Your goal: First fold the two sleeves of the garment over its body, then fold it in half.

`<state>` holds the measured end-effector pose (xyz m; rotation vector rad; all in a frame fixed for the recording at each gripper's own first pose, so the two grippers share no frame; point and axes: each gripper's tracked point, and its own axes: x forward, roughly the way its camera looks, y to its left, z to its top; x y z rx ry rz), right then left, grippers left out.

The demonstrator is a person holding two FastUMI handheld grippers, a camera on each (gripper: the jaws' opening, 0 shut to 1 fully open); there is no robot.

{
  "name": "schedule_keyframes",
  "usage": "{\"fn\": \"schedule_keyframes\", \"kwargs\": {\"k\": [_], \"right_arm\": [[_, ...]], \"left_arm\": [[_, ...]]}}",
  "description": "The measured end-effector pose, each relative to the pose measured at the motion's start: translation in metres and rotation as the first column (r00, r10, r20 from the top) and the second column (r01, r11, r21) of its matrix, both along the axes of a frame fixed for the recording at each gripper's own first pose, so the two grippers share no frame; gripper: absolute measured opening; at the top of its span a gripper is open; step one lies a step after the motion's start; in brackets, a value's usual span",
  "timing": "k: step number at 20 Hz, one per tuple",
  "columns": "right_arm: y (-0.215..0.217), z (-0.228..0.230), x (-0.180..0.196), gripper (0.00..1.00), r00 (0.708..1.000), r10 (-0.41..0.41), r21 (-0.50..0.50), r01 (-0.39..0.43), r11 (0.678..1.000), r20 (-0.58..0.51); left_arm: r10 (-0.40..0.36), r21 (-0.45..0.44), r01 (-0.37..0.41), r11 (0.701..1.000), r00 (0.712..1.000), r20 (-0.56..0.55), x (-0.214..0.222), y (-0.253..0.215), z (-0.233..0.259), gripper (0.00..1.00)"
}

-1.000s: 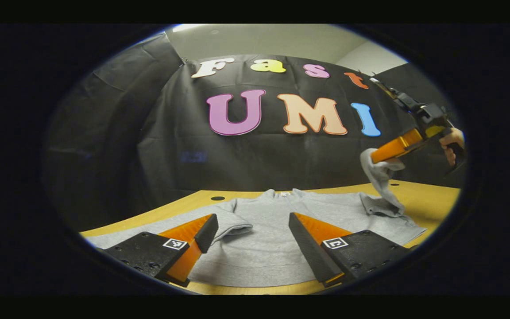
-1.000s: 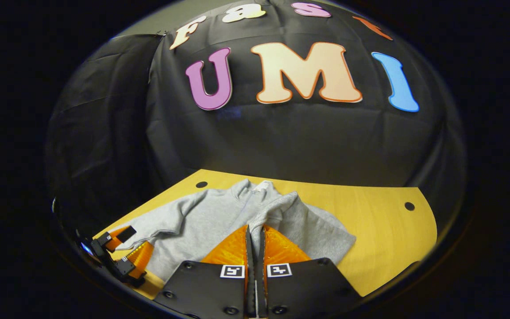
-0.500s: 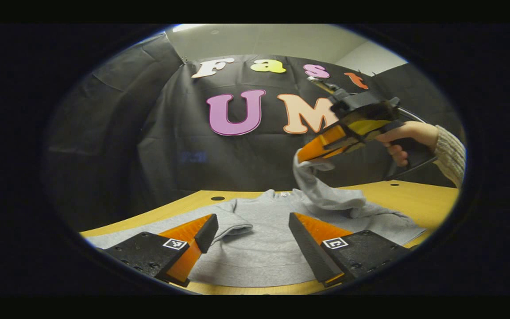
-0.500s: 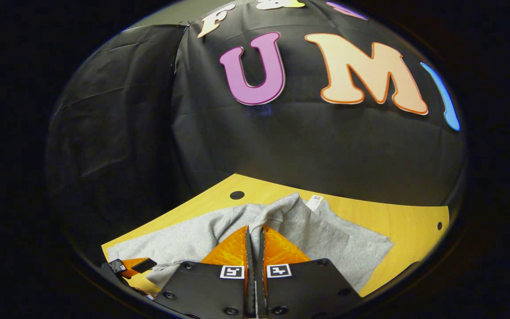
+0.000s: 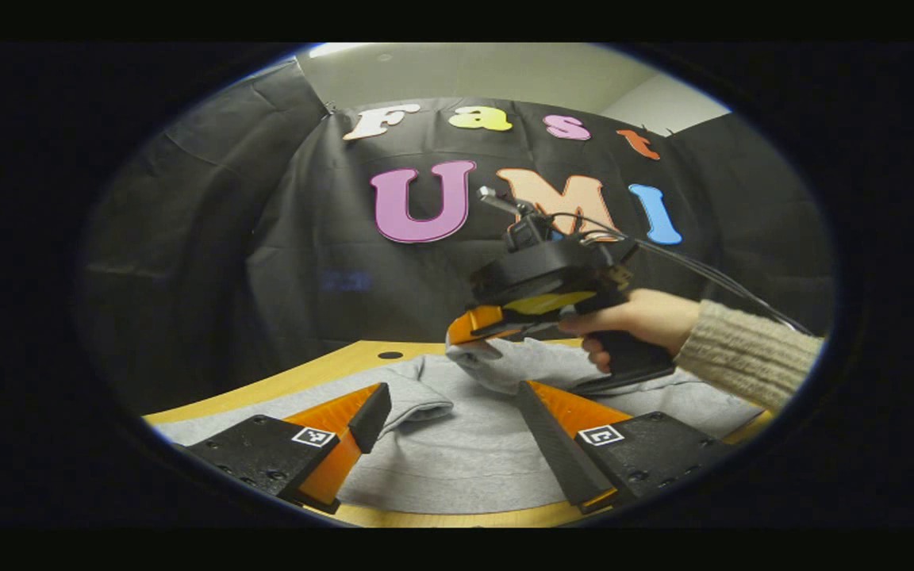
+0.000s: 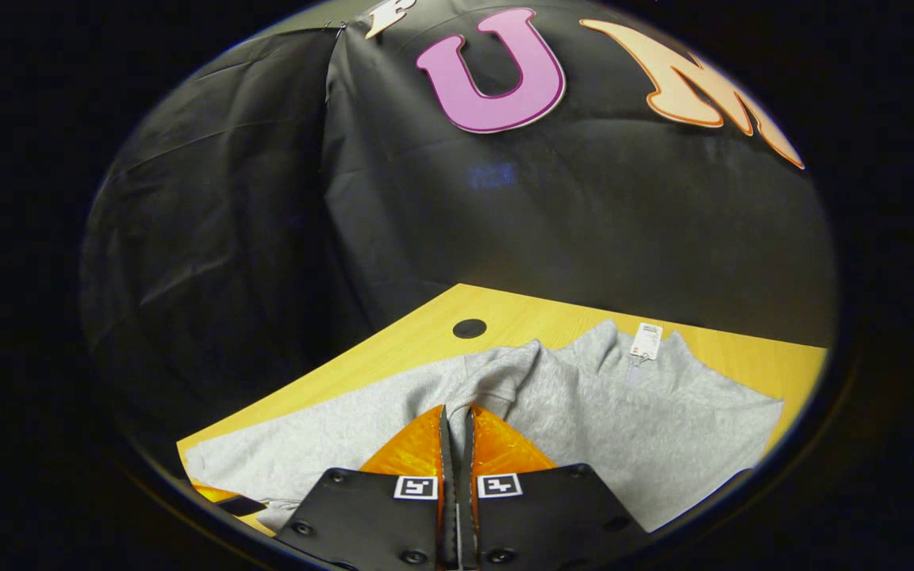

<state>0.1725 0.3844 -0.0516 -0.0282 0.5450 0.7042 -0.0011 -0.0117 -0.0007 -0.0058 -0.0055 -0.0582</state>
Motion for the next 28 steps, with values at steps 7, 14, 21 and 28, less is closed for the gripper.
{"fn": "schedule_keyframes", "kwargs": {"k": [7,14,21,28], "right_arm": [[0.007,-0.021,-0.002,0.23,1.000,0.027,-0.003,-0.028,1.000,-0.014],[-0.010,0.033,-0.007,0.89,0.996,0.015,0.066,-0.021,0.998,0.085],[-0.131,0.088,-0.027,0.94,0.960,-0.149,0.102,0.128,0.987,0.238],[-0.289,0.114,-0.086,0.94,0.829,-0.394,0.174,0.354,0.919,0.396]], "left_arm": [[0.000,0.000,0.000,1.000,1.000,0.000,0.000,0.001,-0.001,0.95],[0.000,0.000,0.000,1.000,1.000,0.000,0.001,0.001,-0.001,0.95],[-0.002,0.000,0.002,1.000,1.000,0.000,0.001,0.000,-0.001,0.95],[-0.063,0.001,0.063,0.998,0.998,0.005,-0.001,-0.008,0.000,0.95]]}}
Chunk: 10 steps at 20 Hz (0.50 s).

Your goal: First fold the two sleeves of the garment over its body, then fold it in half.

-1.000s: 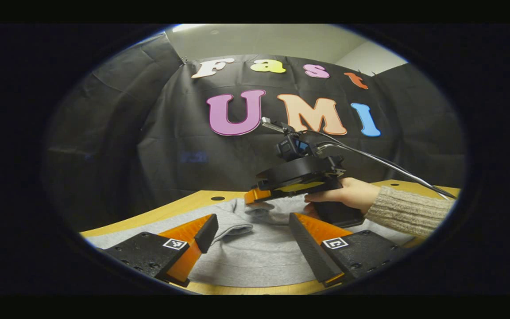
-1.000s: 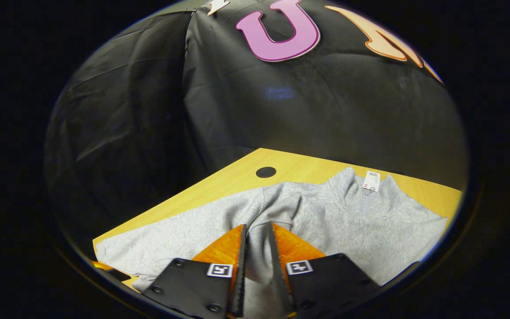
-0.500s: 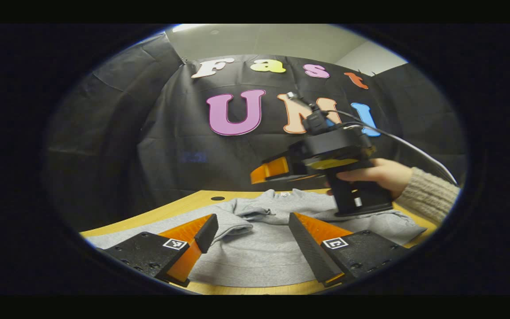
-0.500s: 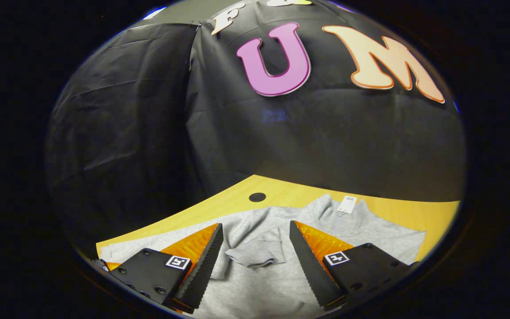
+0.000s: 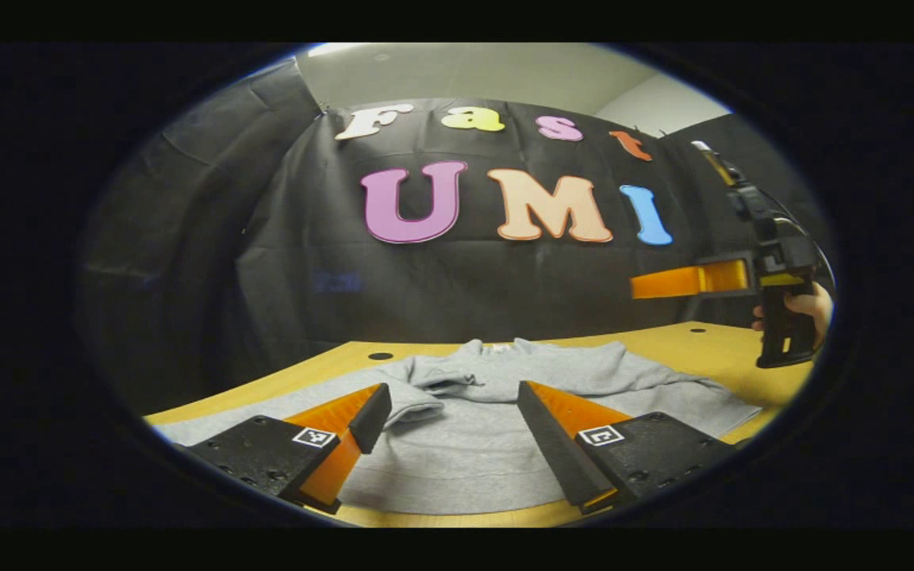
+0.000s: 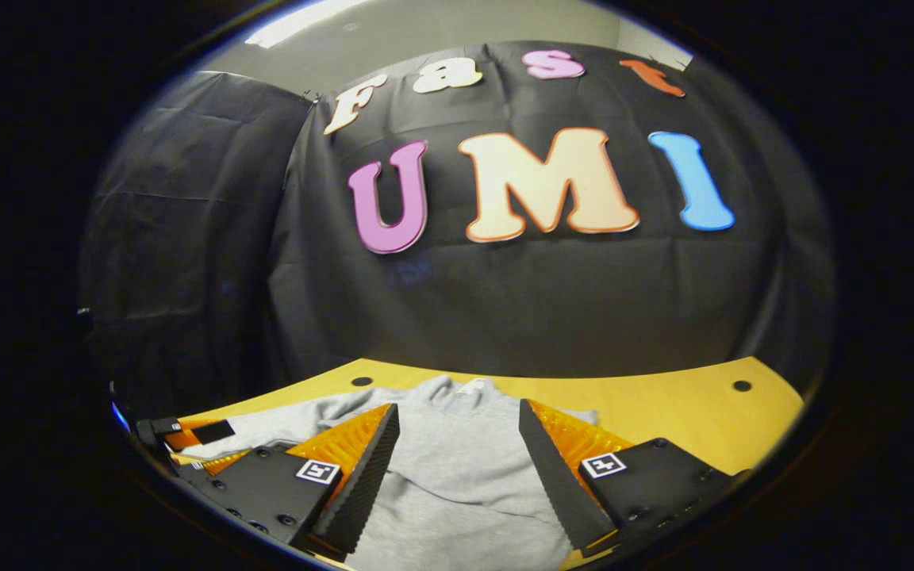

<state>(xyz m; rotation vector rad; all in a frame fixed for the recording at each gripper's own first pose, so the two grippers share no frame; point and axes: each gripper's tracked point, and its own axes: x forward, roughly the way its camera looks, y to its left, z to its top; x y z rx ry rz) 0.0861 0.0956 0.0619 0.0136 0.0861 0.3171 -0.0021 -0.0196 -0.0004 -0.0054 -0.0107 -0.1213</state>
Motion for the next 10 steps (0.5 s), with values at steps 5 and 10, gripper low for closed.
{"fn": "schedule_keyframes", "kwargs": {"k": [5,10], "right_arm": [[-0.059,-0.008,-0.047,0.95,0.991,-0.104,0.004,0.104,0.995,0.080],[-0.092,-0.038,-0.066,0.95,0.983,-0.168,-0.010,0.169,0.986,0.070]], "left_arm": [[0.001,0.015,-0.001,1.000,1.000,-0.004,0.001,0.005,-0.001,0.95],[0.064,0.078,-0.061,0.995,0.997,-0.043,-0.012,0.054,0.007,0.95]]}}
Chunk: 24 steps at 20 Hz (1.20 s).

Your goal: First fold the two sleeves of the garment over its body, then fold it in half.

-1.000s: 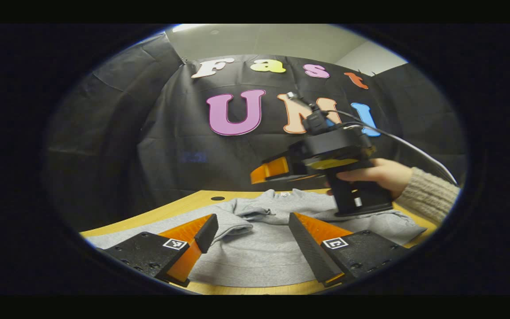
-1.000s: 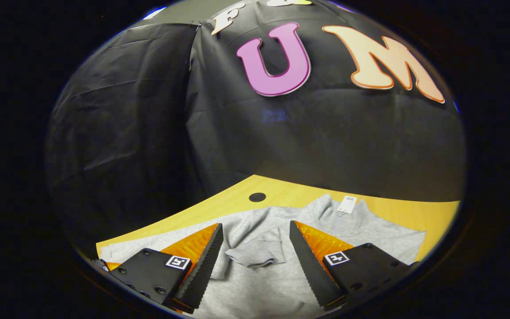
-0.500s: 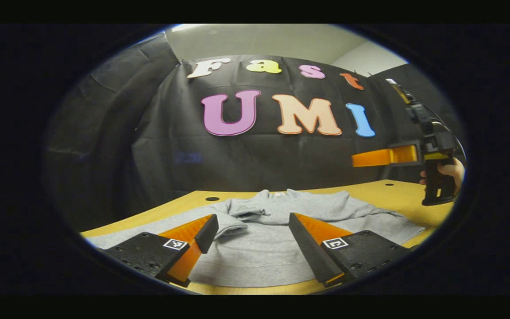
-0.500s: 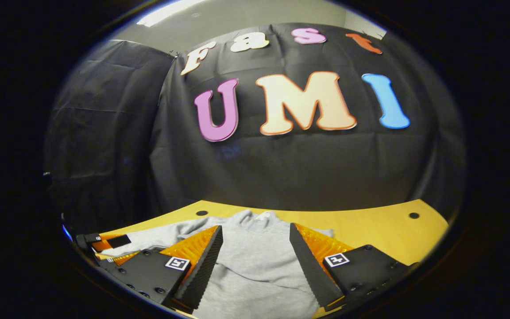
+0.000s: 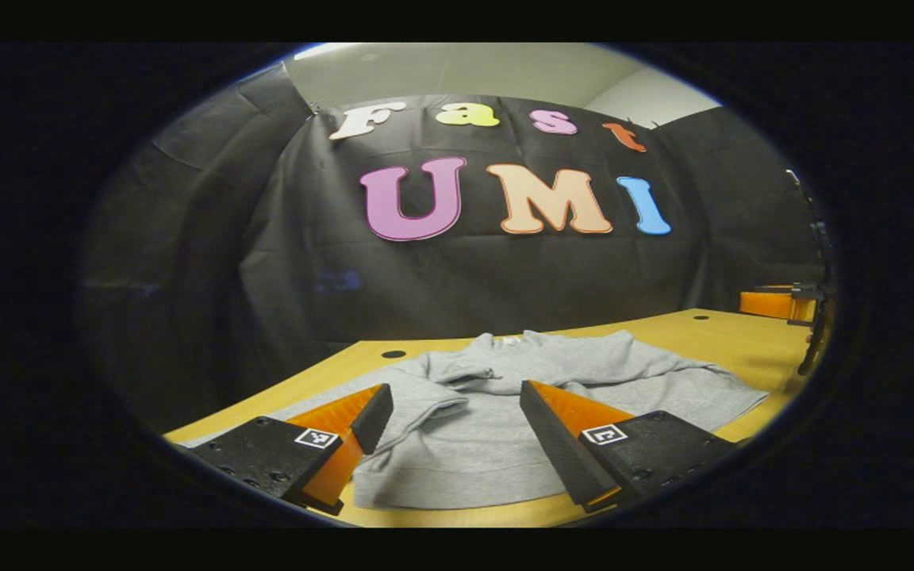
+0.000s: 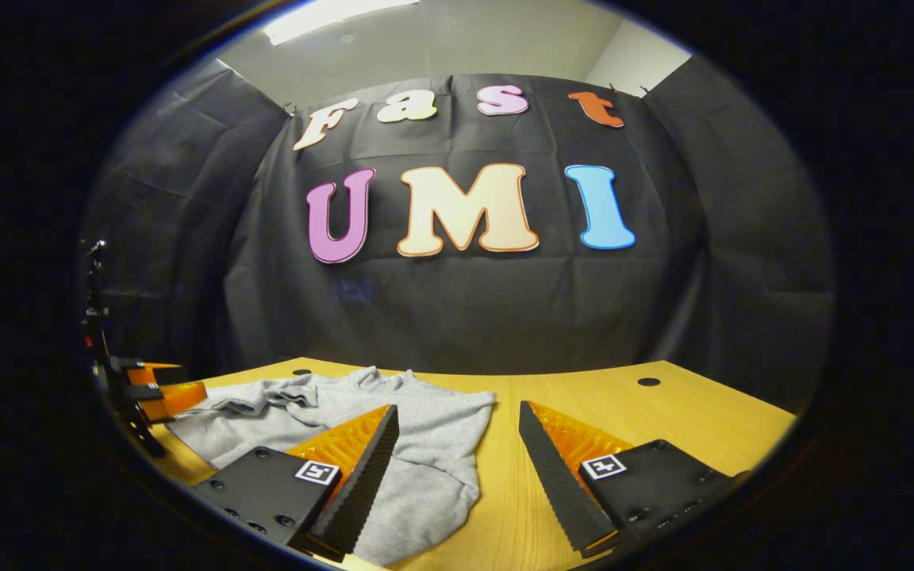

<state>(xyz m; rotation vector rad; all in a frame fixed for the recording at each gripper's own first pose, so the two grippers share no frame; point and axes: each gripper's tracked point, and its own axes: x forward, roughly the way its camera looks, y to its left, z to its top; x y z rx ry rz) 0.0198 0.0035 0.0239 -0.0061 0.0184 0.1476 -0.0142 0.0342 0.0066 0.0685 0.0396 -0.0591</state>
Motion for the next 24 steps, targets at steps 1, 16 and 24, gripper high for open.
{"fn": "schedule_keyframes", "kwargs": {"k": [1,16,24], "right_arm": [[-0.005,-0.006,-0.003,0.96,1.000,-0.011,0.001,0.011,1.000,-0.008],[-0.024,-0.024,-0.012,0.97,0.999,-0.033,0.057,0.035,0.998,-0.027],[-0.035,-0.031,-0.014,0.98,0.998,-0.048,0.073,0.051,0.996,-0.044]], "left_arm": [[0.022,0.014,-0.021,1.000,0.999,-0.026,-0.004,0.014,0.000,0.92],[0.318,0.154,-0.279,0.948,0.809,-0.495,-0.126,0.196,-0.079,0.93],[0.302,0.127,-0.283,0.951,0.750,-0.588,-0.133,0.200,-0.113,0.93]]}}
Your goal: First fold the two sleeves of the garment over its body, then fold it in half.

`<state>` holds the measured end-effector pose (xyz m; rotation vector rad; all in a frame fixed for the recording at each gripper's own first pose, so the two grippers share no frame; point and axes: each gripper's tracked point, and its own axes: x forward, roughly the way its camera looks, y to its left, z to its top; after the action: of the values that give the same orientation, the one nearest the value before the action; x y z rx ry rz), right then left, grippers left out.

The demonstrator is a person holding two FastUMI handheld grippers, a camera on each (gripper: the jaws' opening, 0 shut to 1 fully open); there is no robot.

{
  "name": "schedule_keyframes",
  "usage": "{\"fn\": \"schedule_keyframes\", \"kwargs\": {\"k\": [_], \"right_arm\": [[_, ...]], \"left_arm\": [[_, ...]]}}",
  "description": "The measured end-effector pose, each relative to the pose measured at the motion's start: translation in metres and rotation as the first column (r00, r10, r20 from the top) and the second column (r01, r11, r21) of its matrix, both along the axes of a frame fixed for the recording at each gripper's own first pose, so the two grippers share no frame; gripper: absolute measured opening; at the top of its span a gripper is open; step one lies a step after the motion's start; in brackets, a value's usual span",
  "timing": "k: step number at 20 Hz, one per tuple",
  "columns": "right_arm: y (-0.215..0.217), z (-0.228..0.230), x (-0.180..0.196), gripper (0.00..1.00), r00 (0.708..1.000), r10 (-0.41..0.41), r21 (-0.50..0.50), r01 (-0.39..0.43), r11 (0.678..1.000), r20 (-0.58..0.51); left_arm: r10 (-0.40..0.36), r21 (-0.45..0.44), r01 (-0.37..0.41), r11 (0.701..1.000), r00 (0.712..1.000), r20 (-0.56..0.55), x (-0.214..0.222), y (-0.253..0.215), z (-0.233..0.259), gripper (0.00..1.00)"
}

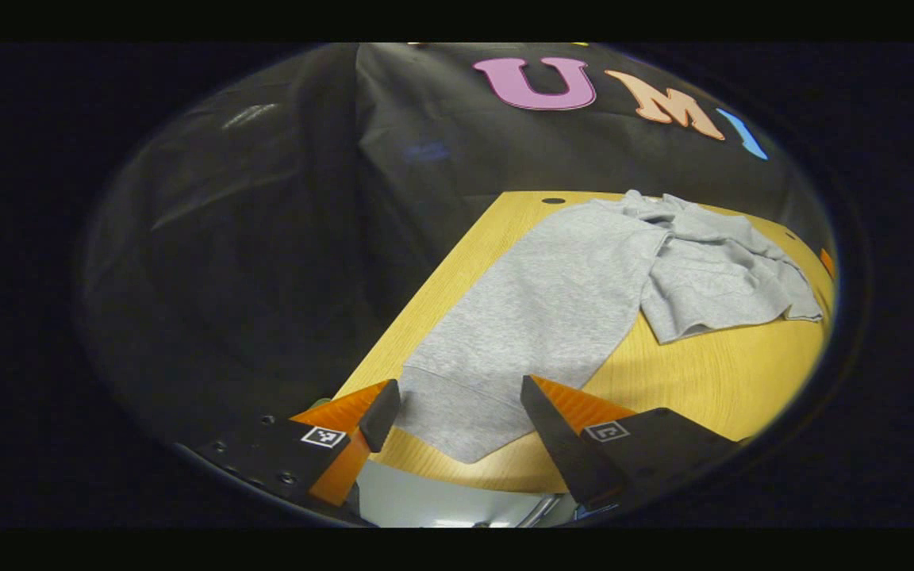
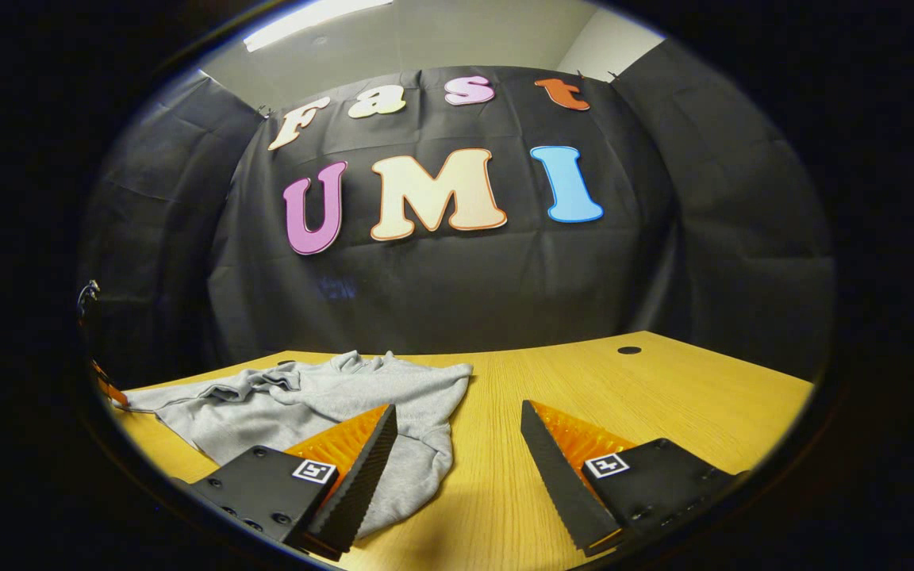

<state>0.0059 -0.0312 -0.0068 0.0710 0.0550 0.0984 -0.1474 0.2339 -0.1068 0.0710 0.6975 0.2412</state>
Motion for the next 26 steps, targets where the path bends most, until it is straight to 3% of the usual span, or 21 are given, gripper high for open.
{"fn": "schedule_keyframes", "kwargs": {"k": [6,9,14,19,21,25,26], "right_arm": [[-0.002,0.005,-0.003,0.98,0.999,-0.011,-0.036,0.012,0.999,0.038],[0.003,0.008,-0.005,0.98,0.998,-0.002,-0.068,0.007,0.998,0.062],[0.004,0.009,-0.005,0.98,0.998,-0.002,-0.065,0.007,0.998,0.064],[0.002,0.009,-0.005,0.97,0.998,-0.002,-0.065,0.006,0.998,0.066],[0.002,0.010,-0.005,0.98,0.998,-0.002,-0.065,0.007,0.998,0.065],[0.002,0.009,-0.006,0.97,0.998,-0.005,-0.066,0.009,0.998,0.065],[0.002,0.009,-0.006,0.97,0.998,-0.004,-0.065,0.008,0.998,0.065]], "left_arm": [[-0.027,-0.017,0.027,0.999,0.999,-0.034,0.001,-0.003,-0.003,0.91],[-0.034,-0.044,0.033,0.998,0.999,-0.023,0.004,-0.008,-0.008,0.82],[0.021,-0.151,-0.018,0.988,1.000,0.019,0.002,-0.007,-0.010,0.80],[0.028,-0.157,-0.022,0.987,0.999,0.035,0.003,-0.010,-0.010,0.75],[0.044,-0.167,-0.038,0.985,0.999,0.029,0.004,-0.014,-0.010,0.67],[0.014,-0.155,-0.009,0.988,0.999,0.035,0.007,-0.023,-0.011,0.39],[0.016,-0.153,-0.011,0.988,0.999,0.030,0.007,-0.024,-0.010,0.27]]}}
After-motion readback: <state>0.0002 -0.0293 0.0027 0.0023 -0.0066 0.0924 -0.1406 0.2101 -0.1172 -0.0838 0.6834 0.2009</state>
